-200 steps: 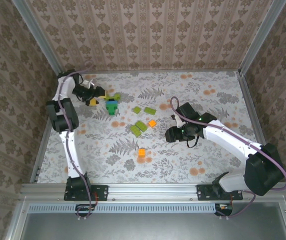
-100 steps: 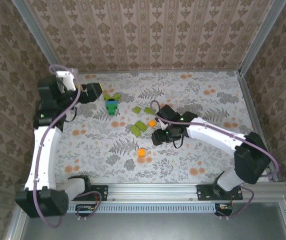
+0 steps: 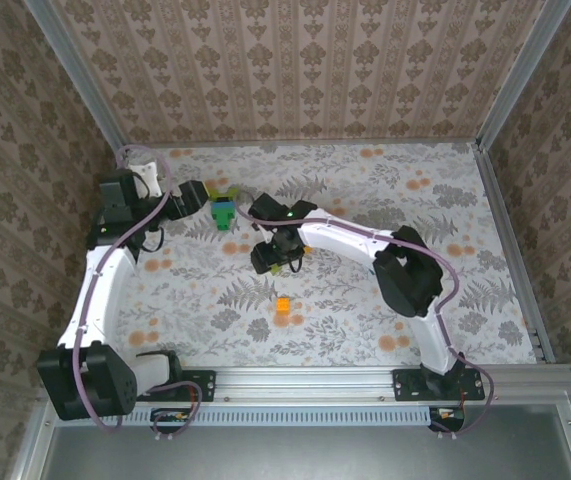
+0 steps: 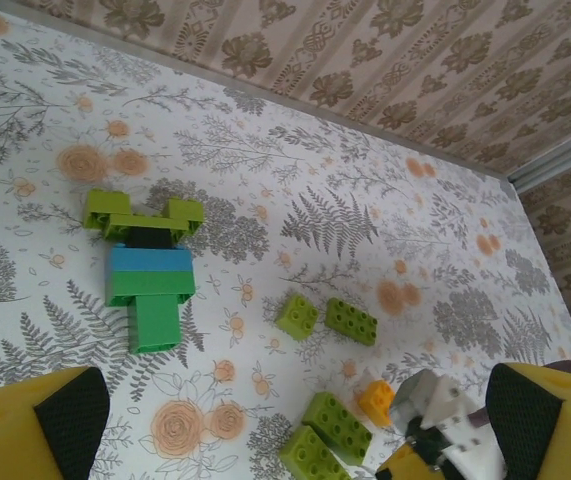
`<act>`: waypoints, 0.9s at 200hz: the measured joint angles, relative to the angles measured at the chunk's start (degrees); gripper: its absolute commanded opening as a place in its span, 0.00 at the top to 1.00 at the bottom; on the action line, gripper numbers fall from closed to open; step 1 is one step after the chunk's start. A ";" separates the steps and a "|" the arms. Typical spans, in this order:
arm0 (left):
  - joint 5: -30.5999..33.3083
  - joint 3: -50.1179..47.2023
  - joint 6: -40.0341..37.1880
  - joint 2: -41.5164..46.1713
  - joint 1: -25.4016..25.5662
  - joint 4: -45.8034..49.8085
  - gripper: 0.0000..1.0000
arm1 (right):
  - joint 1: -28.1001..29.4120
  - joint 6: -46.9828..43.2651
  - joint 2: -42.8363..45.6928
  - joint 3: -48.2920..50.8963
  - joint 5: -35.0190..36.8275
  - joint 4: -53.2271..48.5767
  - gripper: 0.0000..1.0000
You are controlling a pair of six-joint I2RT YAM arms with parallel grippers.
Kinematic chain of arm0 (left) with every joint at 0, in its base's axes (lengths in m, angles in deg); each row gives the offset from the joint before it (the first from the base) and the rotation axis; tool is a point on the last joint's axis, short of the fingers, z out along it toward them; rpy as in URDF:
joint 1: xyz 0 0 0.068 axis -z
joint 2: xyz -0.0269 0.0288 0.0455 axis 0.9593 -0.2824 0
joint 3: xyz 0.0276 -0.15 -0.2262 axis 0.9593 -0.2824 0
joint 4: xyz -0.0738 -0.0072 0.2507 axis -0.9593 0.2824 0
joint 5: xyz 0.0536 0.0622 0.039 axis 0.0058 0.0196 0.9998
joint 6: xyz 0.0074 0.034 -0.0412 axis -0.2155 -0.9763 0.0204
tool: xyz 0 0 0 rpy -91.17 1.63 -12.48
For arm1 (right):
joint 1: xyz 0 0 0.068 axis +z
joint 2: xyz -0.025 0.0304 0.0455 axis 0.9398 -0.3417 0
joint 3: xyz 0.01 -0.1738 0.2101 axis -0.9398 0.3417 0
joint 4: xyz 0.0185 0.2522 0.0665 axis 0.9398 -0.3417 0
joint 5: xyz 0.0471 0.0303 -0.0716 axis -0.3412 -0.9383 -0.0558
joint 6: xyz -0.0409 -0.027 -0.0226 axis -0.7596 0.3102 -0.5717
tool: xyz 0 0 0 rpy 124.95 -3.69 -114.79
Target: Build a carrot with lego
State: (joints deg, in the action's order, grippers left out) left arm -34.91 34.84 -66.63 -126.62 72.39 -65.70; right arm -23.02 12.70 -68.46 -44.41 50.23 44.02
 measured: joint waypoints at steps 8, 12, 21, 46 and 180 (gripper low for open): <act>0.02 0.00 0.00 -0.22 -0.11 0.00 0.00 | 0.15 0.04 -0.90 -0.35 0.13 -0.50 0.34; 0.04 0.00 0.00 -0.28 -0.17 0.00 0.00 | 0.17 0.04 -1.36 -0.55 0.15 -0.83 0.34; 0.11 0.00 0.00 -0.46 -0.33 0.00 0.00 | 0.20 0.04 -2.10 -0.90 0.17 -1.33 0.34; 0.15 0.00 0.00 -0.76 -0.33 0.00 0.00 | 0.28 0.00 -3.98 -2.71 0.28 -2.58 0.34; -0.33 0.02 -0.44 -1.49 -0.37 -0.02 0.00 | -0.74 -2.34 -10.99 -12.79 2.95 -7.72 0.33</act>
State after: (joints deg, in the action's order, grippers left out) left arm -35.24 34.86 -67.07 -128.10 72.01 -65.72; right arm -23.76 10.36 -79.46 -57.20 53.18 36.31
